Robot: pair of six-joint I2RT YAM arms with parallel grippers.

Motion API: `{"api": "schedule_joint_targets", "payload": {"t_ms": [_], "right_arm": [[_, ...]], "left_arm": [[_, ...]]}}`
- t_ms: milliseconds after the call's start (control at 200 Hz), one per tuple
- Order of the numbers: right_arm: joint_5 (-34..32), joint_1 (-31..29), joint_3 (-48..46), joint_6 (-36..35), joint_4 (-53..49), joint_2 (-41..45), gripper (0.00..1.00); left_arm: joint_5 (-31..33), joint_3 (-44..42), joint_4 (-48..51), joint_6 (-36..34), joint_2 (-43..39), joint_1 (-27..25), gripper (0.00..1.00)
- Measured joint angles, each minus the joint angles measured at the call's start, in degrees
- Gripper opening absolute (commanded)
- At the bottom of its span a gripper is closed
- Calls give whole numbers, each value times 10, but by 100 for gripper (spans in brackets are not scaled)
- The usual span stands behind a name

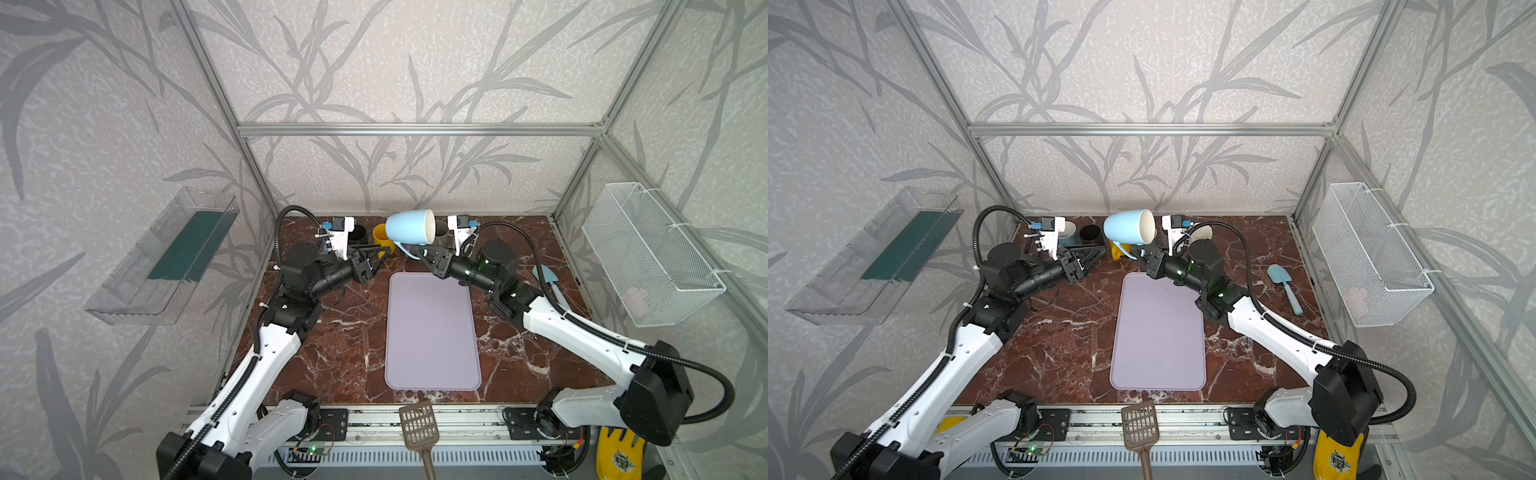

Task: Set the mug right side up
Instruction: 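Carry the upright light-blue mug with the right gripper toward the white mug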

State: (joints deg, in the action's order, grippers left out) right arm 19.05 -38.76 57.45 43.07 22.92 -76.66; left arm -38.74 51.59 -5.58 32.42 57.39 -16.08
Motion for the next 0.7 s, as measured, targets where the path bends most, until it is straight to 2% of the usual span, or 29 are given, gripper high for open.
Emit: {"api": "schedule_joint_targets", "payload": {"t_ms": [350,700], "right_arm": [[-12,23,-3,-71,-134,36,0],[-18,117,-3,-163,-294,114,0]], "left_arm": [[56,6,115,-35,28,0,47],[76,9,163,-61,44,-7,47]]}}
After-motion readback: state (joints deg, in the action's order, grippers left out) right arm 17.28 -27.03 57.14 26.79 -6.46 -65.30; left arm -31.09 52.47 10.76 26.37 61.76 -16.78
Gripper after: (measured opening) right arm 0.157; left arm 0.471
